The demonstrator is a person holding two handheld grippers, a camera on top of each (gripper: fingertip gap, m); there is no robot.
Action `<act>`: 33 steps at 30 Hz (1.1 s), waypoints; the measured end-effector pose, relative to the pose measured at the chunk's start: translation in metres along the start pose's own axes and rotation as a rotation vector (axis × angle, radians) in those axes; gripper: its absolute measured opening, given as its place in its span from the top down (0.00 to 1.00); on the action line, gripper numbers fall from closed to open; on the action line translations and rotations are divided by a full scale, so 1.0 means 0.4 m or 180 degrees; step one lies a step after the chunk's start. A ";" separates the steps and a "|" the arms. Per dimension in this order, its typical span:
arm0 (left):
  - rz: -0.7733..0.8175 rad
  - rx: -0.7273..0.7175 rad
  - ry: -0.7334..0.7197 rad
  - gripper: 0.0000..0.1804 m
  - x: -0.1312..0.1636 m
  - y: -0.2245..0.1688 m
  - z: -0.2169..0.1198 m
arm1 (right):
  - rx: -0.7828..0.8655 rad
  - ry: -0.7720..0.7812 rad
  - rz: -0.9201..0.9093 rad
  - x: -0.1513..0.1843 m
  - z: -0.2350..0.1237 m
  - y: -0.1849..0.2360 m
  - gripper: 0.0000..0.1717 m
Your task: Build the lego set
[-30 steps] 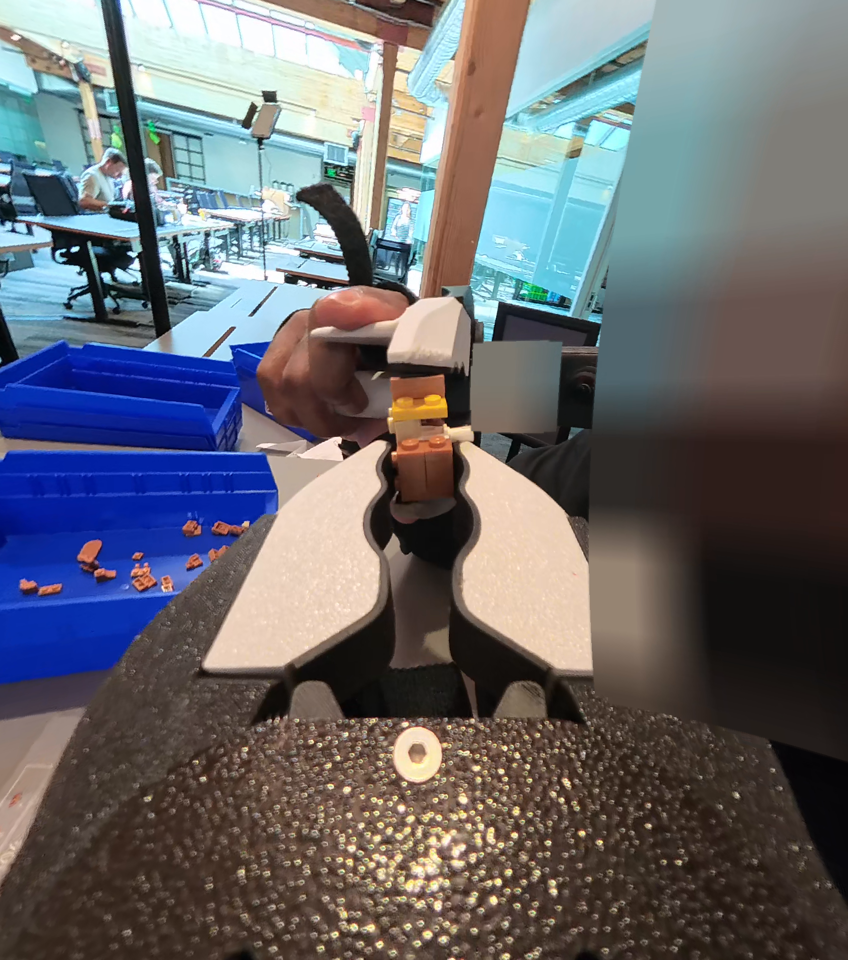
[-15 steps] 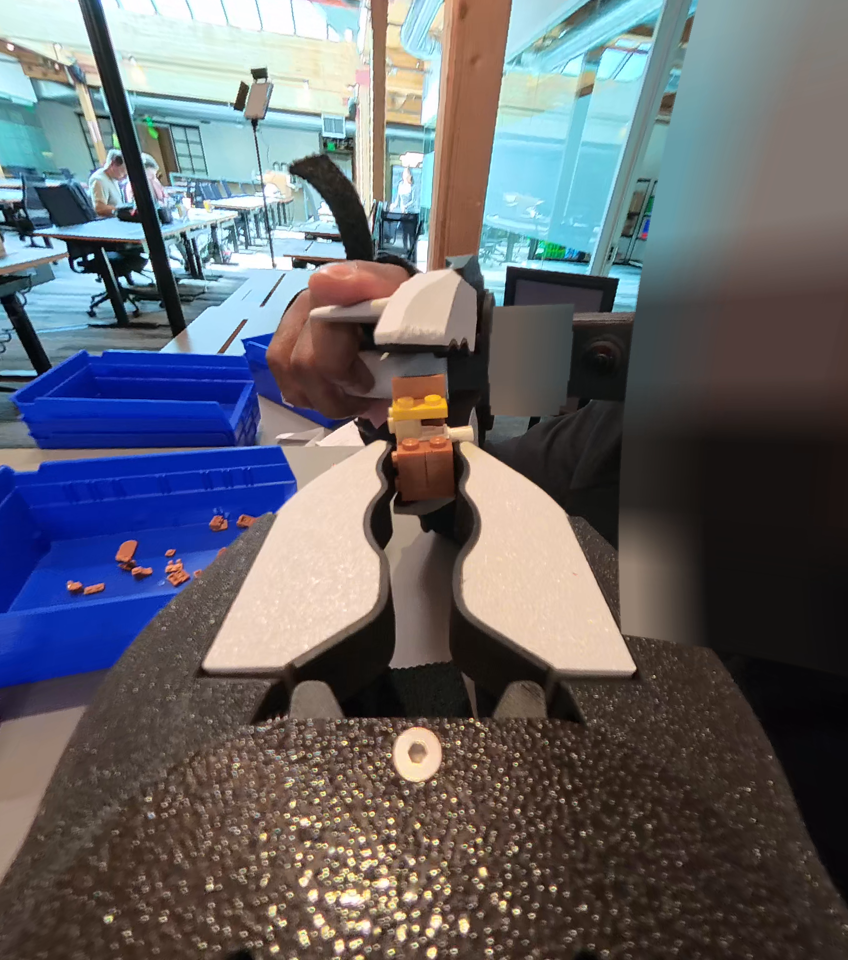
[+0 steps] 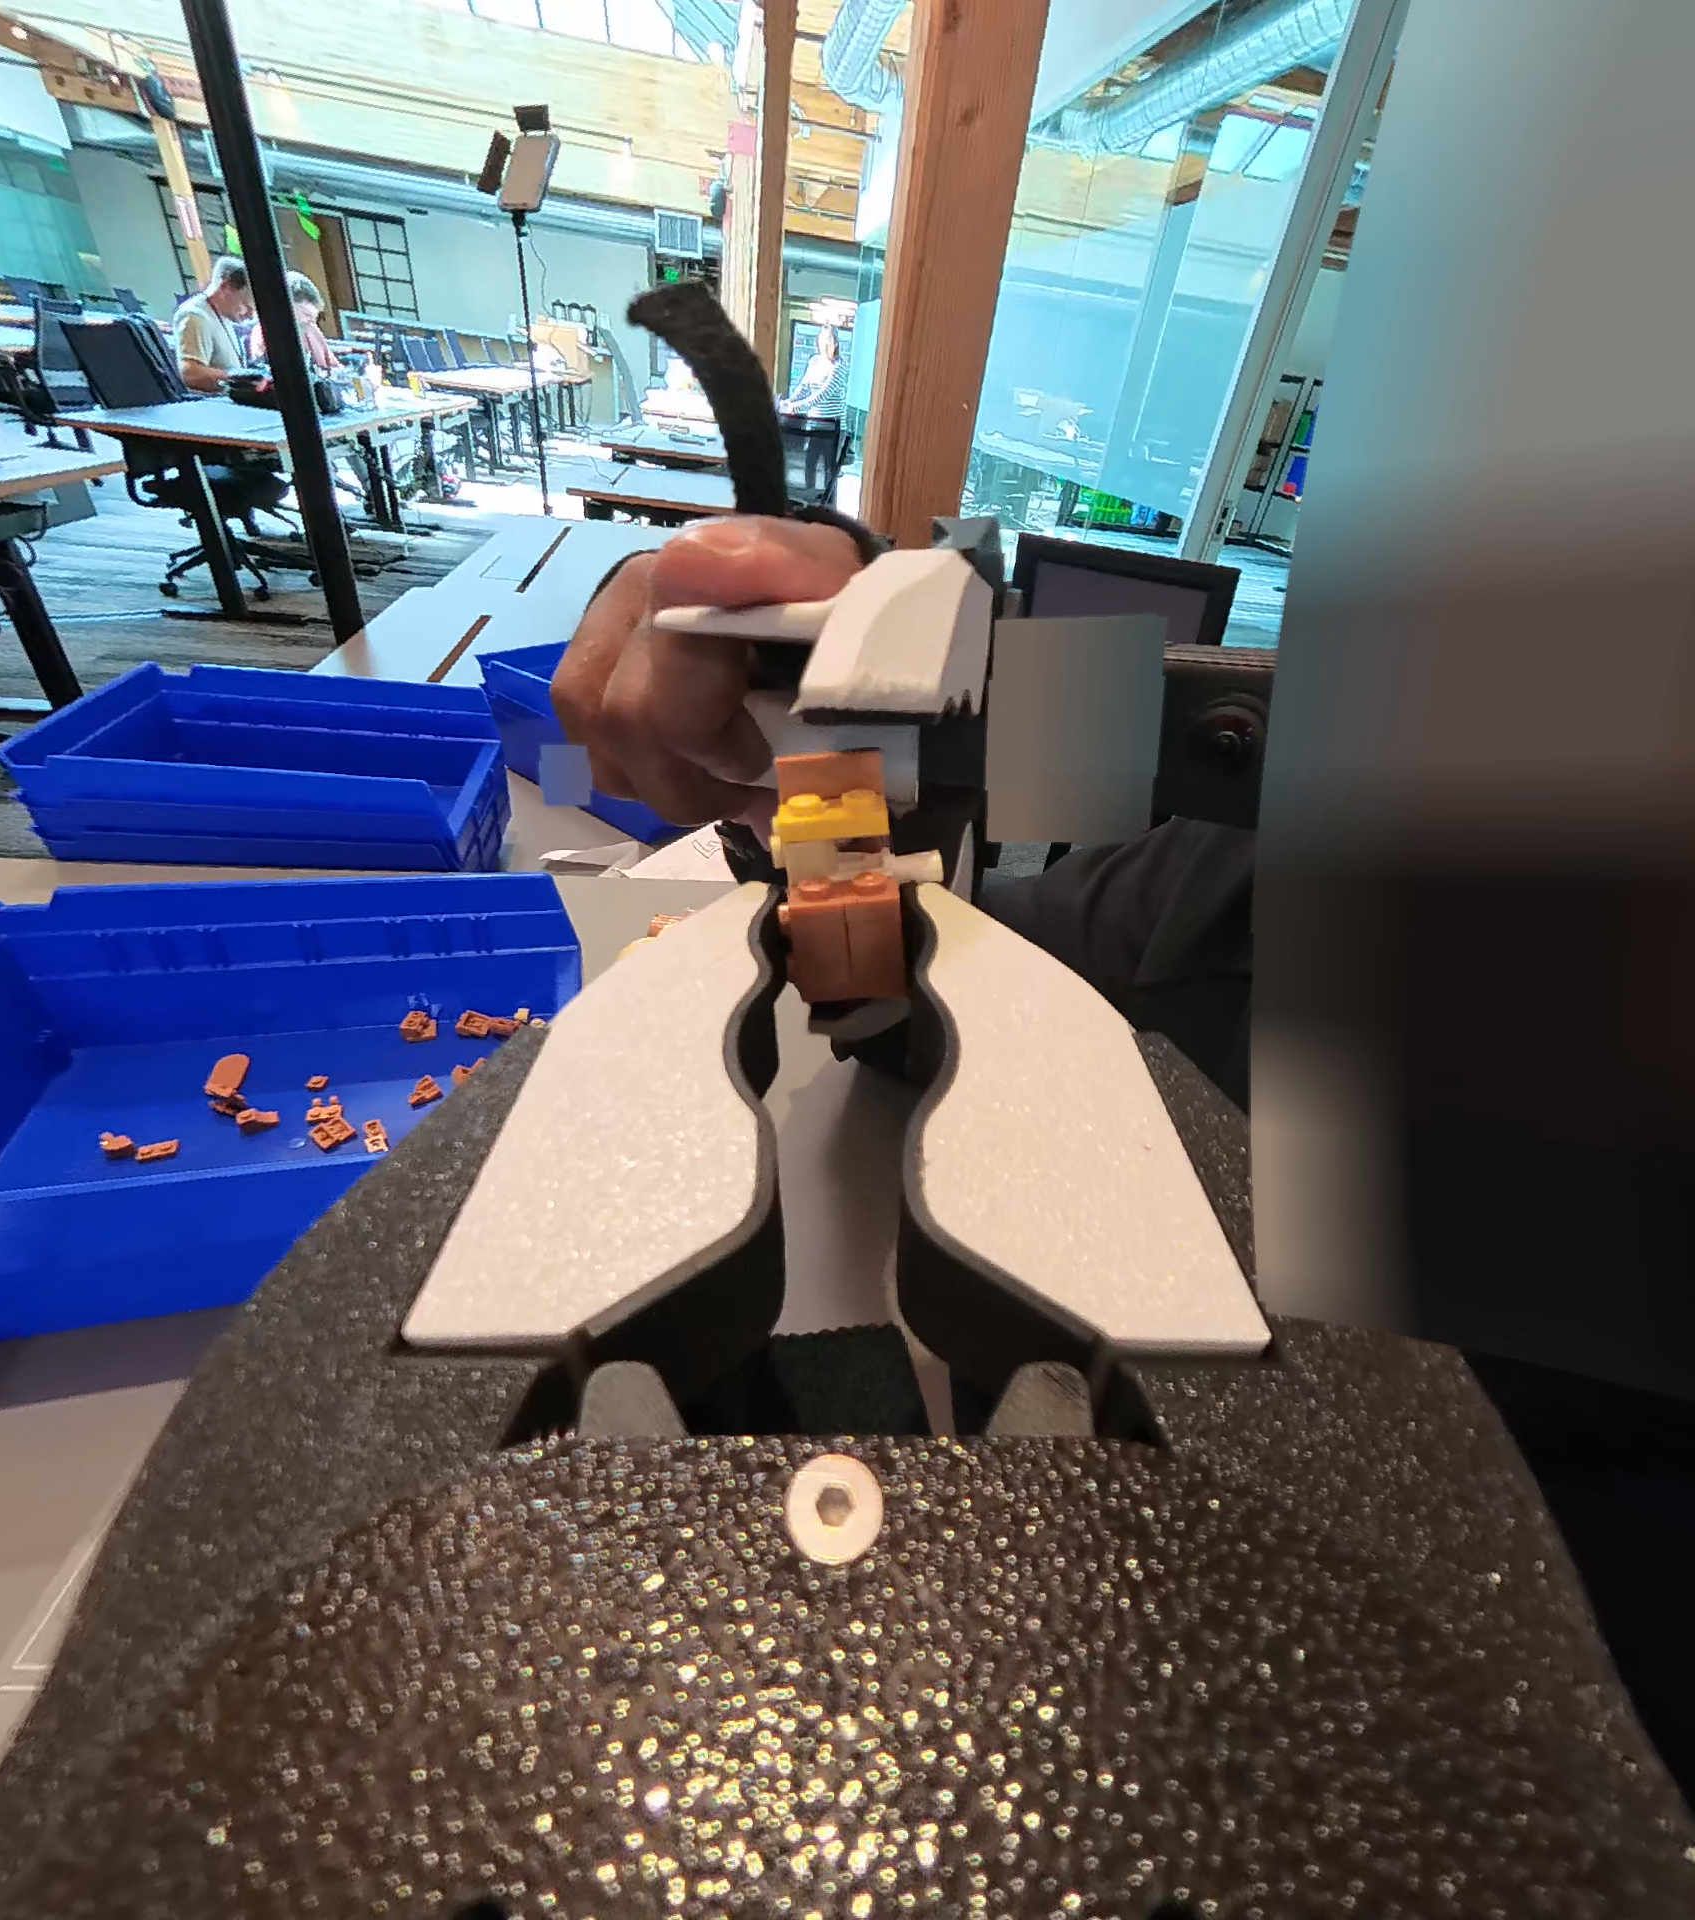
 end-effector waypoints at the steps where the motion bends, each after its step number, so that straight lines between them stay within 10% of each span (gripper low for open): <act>1: -0.0008 -0.0010 -0.0003 0.89 0.000 0.001 -0.001 | 0.0003 0.0006 -0.0017 0.000 0.000 0.000 0.75; 22: -0.0063 0.0210 -0.0149 0.90 0.035 -0.020 0.008 | -0.0225 -0.0054 0.0061 -0.018 -0.007 0.017 0.76; 33: -0.1139 -0.0098 -0.1238 0.90 0.293 -0.117 -0.064 | -0.1612 -0.0283 0.0850 -0.068 0.030 0.186 0.76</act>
Point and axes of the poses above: each gripper's, where its closed fingertips meet, z out along the fingers, x out of its underside, y = z × x across the jaws, the point moved 8 cm from there along -z, back along the fingers, and after that the axes turned 10 degrees about -y, right-handed, at the moved point
